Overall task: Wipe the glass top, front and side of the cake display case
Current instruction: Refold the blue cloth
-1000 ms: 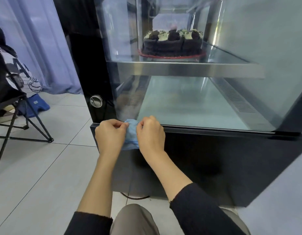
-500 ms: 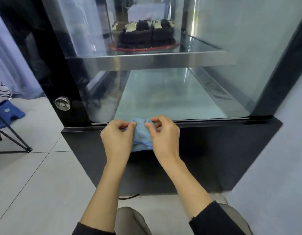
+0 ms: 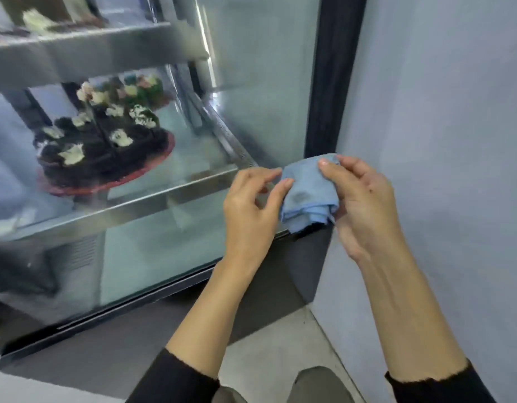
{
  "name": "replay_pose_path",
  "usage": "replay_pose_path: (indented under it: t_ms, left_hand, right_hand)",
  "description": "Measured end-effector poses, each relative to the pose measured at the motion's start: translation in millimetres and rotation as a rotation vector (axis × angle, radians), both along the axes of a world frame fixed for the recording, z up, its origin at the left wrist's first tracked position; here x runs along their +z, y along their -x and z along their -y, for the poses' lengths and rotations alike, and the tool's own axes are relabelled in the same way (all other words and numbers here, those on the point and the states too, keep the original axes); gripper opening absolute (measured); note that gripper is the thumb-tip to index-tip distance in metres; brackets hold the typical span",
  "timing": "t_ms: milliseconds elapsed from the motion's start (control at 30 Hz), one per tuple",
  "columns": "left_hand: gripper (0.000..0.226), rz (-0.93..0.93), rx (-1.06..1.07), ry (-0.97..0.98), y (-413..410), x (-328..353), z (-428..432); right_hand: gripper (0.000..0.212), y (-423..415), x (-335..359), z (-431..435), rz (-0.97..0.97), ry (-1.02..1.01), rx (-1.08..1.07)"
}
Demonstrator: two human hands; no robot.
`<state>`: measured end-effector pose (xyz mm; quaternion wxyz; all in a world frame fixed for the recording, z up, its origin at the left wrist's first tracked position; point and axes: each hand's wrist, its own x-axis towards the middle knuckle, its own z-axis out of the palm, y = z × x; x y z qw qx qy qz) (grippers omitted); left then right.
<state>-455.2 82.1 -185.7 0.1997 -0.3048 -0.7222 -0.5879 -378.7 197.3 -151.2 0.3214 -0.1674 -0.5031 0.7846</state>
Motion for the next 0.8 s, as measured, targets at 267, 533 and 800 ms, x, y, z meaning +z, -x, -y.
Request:
replay_pose_path:
  t_ms: [267, 533, 800]
  left_hand:
    - [0.053, -0.128, -0.421, 0.207, -30.3, 209.3, -10.9]
    - [0.024, 0.602, -0.601, -0.038, -55.5, 350.0, -9.2]
    - [0.032, 0.844, -0.911, 0.252, -59.1, 391.9, -2.5]
  right_hand:
    - [0.027, -29.1, 194.2, -17.9, -0.011, 0.166, -0.061]
    - [0.037, -58.4, 313.9, 15.5, 0.035, 0.268, -0.07]
    - [0.034, -136.5, 334.4, 39.5, 0.334, -0.257, -0.094]
